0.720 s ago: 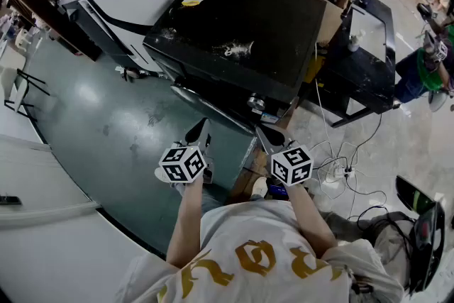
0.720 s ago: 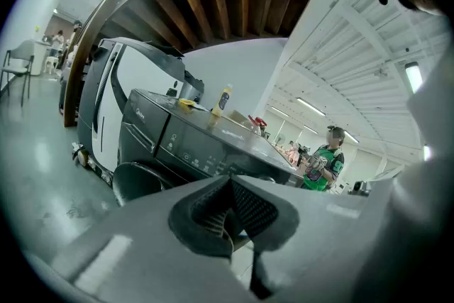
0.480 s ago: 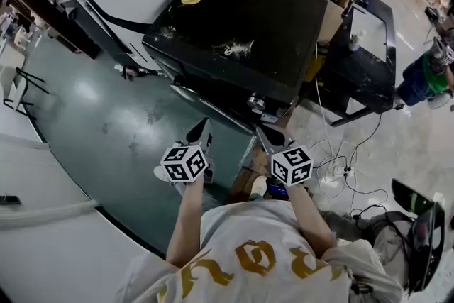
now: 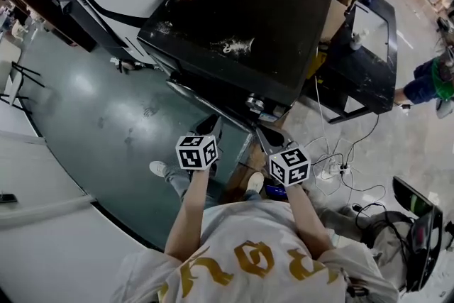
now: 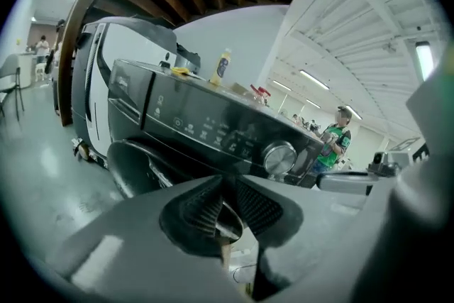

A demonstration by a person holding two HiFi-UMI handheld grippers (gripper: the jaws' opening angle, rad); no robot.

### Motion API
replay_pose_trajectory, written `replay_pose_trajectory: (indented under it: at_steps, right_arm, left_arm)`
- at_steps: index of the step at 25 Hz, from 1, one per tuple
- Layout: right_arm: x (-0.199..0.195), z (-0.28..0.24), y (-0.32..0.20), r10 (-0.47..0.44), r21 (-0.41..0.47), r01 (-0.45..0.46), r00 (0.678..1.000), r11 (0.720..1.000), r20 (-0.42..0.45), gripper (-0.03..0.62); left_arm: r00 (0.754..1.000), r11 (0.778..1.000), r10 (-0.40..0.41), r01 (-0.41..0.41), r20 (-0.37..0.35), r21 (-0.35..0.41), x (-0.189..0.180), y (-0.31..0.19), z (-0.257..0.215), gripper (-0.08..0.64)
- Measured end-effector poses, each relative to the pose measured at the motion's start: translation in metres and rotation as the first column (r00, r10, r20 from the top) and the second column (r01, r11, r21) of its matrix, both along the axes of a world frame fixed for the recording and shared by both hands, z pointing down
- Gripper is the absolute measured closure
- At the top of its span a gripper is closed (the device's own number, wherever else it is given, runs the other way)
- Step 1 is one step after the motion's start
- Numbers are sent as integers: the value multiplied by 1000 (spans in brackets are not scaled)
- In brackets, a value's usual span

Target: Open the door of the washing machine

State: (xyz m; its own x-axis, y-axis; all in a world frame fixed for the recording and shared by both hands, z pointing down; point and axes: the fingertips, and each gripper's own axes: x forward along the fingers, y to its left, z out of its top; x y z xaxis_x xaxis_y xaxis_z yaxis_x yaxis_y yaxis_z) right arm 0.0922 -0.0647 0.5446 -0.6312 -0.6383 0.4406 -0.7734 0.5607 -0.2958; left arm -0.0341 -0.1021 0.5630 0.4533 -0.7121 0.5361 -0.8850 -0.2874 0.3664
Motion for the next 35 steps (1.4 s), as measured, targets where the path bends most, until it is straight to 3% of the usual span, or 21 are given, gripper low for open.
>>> replay_pose_trajectory:
  at_steps: [5, 12, 21, 25, 31, 35]
  right_arm:
    - [8, 10, -1, 29, -30, -29, 999, 999, -15, 569]
    - [19, 24, 1, 42, -68, -44, 998, 997, -44, 569]
    - [16, 43, -17, 5, -65, -15, 990, 998, -144, 569]
    - [16, 44, -20, 7, -68, -16, 991, 998, -134, 569]
    - [17, 49, -8, 17, -93, -28, 992, 995, -121, 569]
    - [17, 48, -8, 18, -88, -28, 993, 996, -120, 569]
  left_arm:
    - [1000, 988, 22, -20, 13, -151, 17, -12, 58, 448]
    - [995, 959, -99, 94, -6, -268, 20, -31, 101, 375]
    - [985, 946, -166, 174, 52, -274, 23, -41, 110, 360]
    - [977, 941, -188, 209, 102, -268, 21, -45, 110, 298]
    - [962, 927, -229, 263, 150, -266, 19, -49, 114, 285]
    - [961, 924, -249, 272, 117, -269, 19, -49, 120, 285]
